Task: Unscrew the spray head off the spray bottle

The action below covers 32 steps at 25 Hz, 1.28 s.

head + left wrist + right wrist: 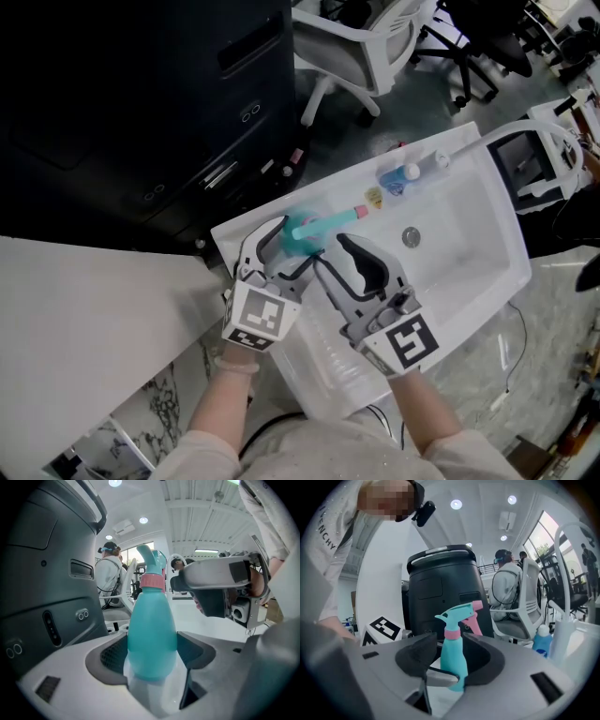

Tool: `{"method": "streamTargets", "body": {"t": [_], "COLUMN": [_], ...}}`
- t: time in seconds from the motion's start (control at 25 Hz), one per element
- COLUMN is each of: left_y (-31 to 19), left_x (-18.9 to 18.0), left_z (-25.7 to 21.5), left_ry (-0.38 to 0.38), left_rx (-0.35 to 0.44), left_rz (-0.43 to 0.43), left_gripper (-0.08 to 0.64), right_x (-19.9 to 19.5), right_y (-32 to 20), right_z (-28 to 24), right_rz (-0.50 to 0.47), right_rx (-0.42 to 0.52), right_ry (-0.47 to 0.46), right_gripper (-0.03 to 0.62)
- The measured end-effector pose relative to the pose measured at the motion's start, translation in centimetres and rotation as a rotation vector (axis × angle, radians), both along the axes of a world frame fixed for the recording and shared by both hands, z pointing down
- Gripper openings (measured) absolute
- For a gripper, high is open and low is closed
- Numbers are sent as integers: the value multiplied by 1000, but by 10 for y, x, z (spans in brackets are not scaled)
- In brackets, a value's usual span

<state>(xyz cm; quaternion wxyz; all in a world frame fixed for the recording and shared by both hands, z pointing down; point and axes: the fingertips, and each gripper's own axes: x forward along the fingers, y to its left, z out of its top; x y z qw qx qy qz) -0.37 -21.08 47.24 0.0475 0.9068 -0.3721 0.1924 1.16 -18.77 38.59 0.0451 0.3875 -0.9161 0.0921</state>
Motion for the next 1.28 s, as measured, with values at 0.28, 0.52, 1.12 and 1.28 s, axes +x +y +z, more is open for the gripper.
{"method": "streamTargets", "body": {"t": [0.28, 0.52, 1.12, 1.28], "left_y": [0, 0, 0, 1], "left_x": [1, -1, 0, 2], "left_z": [1, 0, 3, 4], "left_ry": [-1, -4, -9, -24], "left_rx": [-8, 0, -9, -11], "left_rz": [-1, 0, -8, 12], "left_gripper": [333, 333, 333, 333], "right_x": [-22, -27, -32, -28], "right_y": [-26, -30, -24, -24], "right_z": [0, -6, -32, -41], "right_rz": [16, 8, -58, -59], "right_rx": [-34, 20, 195, 198], "right_ry": [-26, 1, 29, -3], "right_gripper": [193, 167, 135, 135]}}
